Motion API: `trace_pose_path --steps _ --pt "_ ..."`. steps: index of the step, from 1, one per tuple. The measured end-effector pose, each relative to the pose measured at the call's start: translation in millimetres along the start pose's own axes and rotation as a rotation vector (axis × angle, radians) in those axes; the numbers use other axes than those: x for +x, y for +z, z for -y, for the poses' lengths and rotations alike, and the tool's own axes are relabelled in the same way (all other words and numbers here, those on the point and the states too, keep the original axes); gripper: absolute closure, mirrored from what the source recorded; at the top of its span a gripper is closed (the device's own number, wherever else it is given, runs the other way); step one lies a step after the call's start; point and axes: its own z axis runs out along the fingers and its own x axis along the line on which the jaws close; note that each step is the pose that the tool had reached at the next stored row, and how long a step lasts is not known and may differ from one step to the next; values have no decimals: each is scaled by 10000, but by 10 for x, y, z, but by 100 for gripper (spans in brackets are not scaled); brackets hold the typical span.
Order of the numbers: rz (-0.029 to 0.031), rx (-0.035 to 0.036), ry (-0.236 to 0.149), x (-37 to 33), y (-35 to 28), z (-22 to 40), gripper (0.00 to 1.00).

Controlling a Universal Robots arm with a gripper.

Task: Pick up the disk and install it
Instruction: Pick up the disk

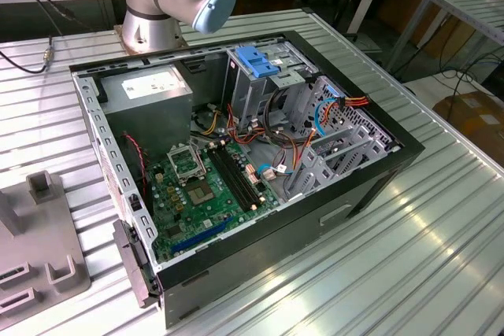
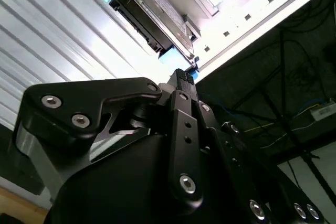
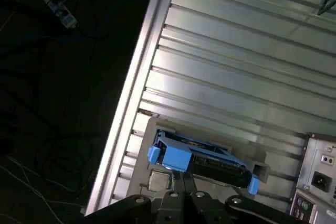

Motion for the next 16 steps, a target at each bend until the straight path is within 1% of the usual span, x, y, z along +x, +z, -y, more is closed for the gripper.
trace_pose_path --steps 1,7,9,12,13,15,16 --pt "-3 -8 -321 0 0 0 90" --pt "-13 -36 -1483 0 0 0 90" --pt "-17 -50 -2027 0 0 0 90" --pt "-22 -65 -2648 0 0 0 90" --pt "-26 -74 -3007 0 0 0 90" --pt "-30 -88 -3577 0 3 0 77" --pt "-32 -92 -3758 0 3 0 71"
